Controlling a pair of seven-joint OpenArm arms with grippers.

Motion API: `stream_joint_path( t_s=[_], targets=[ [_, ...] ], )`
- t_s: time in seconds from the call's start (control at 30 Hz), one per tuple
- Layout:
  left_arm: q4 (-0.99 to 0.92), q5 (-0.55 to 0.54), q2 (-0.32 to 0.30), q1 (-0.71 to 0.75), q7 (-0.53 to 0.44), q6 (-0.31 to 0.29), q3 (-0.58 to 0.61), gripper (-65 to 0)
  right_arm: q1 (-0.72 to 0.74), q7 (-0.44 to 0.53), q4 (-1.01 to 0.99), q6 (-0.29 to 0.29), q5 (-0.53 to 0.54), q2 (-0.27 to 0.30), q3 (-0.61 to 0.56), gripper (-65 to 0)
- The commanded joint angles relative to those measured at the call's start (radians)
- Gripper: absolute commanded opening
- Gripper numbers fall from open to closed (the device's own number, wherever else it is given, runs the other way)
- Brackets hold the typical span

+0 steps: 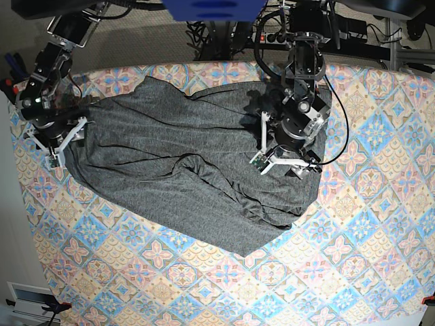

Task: Layout the t-shirt on the table in an organized manner, then fold the t-shirt properly
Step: 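Move the right gripper to the shirt corner and regrasp it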

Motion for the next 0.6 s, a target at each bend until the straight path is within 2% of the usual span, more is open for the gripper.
stream_joint_path(
  t_s=[0.0,0.1,0.23,0.33,0.43,0.57],
  targets=[
    [0.02,-0.002,0.009,-0.01,-0.016,0.005,0.005,-17.9,0.015,0.02,0.011,-0.004,0.009,0.022,-0.014,-32.1],
    [0.018,-0.003,0.009,-0.002,-0.016,0.005,0.006,-17.9,0.133,0.042,0.008,-0.004,-0.023,0.025,-0.083,-32.1],
    [0.018,-0.002,0.005,0.019,-0.016,0.005,0.005,-17.9,0.251,0.091,-0.06,-0.001,-0.218,0.025,-0.193,-32.1],
    [0.018,-0.002,0.002,0.035,-0.019,0.005,0.0,-17.9,0.28,0.16,-0.106,0.001,-0.304,0.025,-0.241,-32.1],
    [0.018,-0.002,0.0,0.038,-0.016,0.005,0.0,-17.9,0.305,0.204,-0.162,0.001,-0.319,0.025,-0.255,-32.1],
    [0.018,-0.002,0.0,0.041,-0.014,0.005,0.0,-17.9,0.306,0.21,-0.202,0.001,-0.319,0.025,-0.25,-32.1]
  ],
)
